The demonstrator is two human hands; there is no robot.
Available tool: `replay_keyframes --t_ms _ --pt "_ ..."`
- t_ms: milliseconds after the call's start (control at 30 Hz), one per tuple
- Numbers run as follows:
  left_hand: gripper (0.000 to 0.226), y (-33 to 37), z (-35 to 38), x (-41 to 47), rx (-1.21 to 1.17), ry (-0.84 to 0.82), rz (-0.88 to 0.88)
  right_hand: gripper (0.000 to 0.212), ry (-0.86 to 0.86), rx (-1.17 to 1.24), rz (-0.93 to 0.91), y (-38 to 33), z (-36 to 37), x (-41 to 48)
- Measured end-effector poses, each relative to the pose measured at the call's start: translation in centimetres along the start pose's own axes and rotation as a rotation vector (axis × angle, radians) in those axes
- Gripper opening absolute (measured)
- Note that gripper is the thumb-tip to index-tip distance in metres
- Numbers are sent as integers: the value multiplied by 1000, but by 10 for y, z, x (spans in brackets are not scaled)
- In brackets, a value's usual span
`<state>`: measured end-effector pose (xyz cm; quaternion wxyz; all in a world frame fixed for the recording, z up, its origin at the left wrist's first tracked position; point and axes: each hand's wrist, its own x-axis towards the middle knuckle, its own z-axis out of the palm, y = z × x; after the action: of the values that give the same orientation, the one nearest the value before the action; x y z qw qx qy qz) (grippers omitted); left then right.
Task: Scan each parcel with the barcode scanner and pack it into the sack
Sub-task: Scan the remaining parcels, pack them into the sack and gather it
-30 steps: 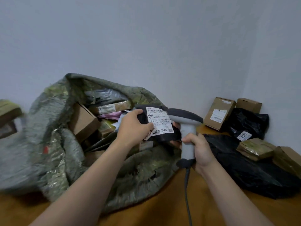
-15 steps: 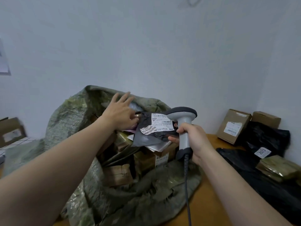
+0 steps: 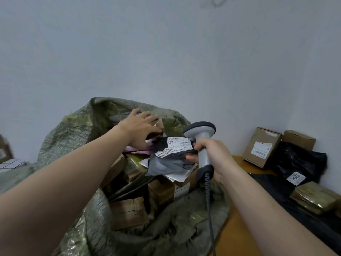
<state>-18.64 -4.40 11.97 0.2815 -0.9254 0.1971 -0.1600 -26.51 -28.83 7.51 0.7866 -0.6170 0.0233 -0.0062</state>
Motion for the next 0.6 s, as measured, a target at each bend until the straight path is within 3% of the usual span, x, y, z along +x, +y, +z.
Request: replay_keyframes --t_ms 67,200,400,533,600 --pt "71 -5 -3 1 -13 1 -2 28 -3 -34 15 0 12 10" --pt "69 -12 -6 2 -44 8 5 13 -15 -37 38 1 38 27" --pt "71 -10 -5 0 -104 -54 -22 47 -52 160 140 12 53 48" --pt "64 7 -8 0 -155 -106 -13 25 -83 232 158 7 33 40" --pt "61 17 -12 3 -188 -118 -25 26 -81 243 166 2 18 30"
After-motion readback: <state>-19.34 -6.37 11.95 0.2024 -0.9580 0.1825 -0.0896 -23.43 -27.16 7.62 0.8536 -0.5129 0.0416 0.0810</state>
